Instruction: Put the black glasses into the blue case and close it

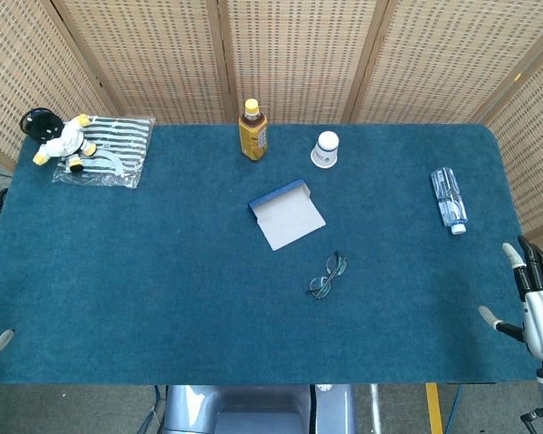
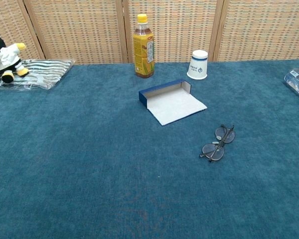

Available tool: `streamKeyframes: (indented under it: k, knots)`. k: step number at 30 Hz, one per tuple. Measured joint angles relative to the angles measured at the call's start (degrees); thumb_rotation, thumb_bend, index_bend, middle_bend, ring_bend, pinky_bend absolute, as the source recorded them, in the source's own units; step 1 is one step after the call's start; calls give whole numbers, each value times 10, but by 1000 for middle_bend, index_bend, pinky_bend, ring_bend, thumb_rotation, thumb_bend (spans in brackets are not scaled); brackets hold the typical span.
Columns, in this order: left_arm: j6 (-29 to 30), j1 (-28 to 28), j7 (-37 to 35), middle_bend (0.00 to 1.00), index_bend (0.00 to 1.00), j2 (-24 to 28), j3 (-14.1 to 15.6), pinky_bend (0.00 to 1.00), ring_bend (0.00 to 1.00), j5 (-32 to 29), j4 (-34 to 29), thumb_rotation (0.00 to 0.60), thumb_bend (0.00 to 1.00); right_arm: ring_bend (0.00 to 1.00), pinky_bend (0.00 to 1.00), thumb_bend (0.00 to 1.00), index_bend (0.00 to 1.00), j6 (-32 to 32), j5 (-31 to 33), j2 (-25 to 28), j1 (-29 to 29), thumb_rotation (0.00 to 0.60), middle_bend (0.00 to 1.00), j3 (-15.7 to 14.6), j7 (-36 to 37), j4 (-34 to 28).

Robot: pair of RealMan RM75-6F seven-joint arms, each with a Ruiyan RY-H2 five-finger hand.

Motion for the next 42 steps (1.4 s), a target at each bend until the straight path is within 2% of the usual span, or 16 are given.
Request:
streamKeyframes:
  k: [5,7,10,13,15,18,23,26,29,31,35,42]
  knots:
    - [-19,-6,-8,0,0,5,1,0,0,-2,0,600,0,0,0,5,0,-6,-1,1,1,600,0,-1,7,-1]
    - [-26,-10,-12,0,0,7,1,0,0,-2,1,600,0,0,0,61,0,-16,-1,3,3,600,0,-2,21,-2]
    - [-25,-15,-20,0,0,6,-2,0,0,6,5,600,0,0,0,272,0,-43,-4,5,20,600,0,-1,52,-3]
    - [-20,-18,-33,0,0,3,-5,0,0,12,12,600,0,0,0,550,12,-83,-15,6,55,600,0,4,64,0]
    - [-20,-20,-39,0,0,2,-8,0,0,12,15,600,0,0,0,771,33,-119,-22,9,85,600,0,9,71,-2]
    - [-28,-24,-40,0,0,2,-11,0,0,3,17,600,0,0,0,968,39,-182,-26,19,129,600,0,16,103,-15]
    - [-49,-39,-48,0,0,-5,-28,0,0,-26,28,600,0,0,0,1000,62,-314,-13,35,219,600,6,40,142,-39]
    - [-70,-51,-51,0,0,-12,-38,0,0,-45,38,600,0,0,0,1000,79,-415,27,29,293,600,20,65,131,-35]
    - [-88,-61,-48,0,0,-15,-45,0,0,-63,40,600,0,0,0,1000,93,-510,95,6,376,600,30,89,99,-10]
    - [-97,-66,-45,0,0,-15,-49,0,0,-74,40,600,0,0,0,1000,100,-563,153,-22,433,600,36,101,71,25]
    - [-128,-79,-37,0,0,-16,-58,0,0,-102,38,600,0,0,0,1000,133,-623,252,-87,522,600,64,114,17,119]
    - [-163,-97,-23,0,0,-15,-70,0,0,-143,36,600,0,0,0,1000,196,-687,350,-220,616,600,119,97,-68,316]
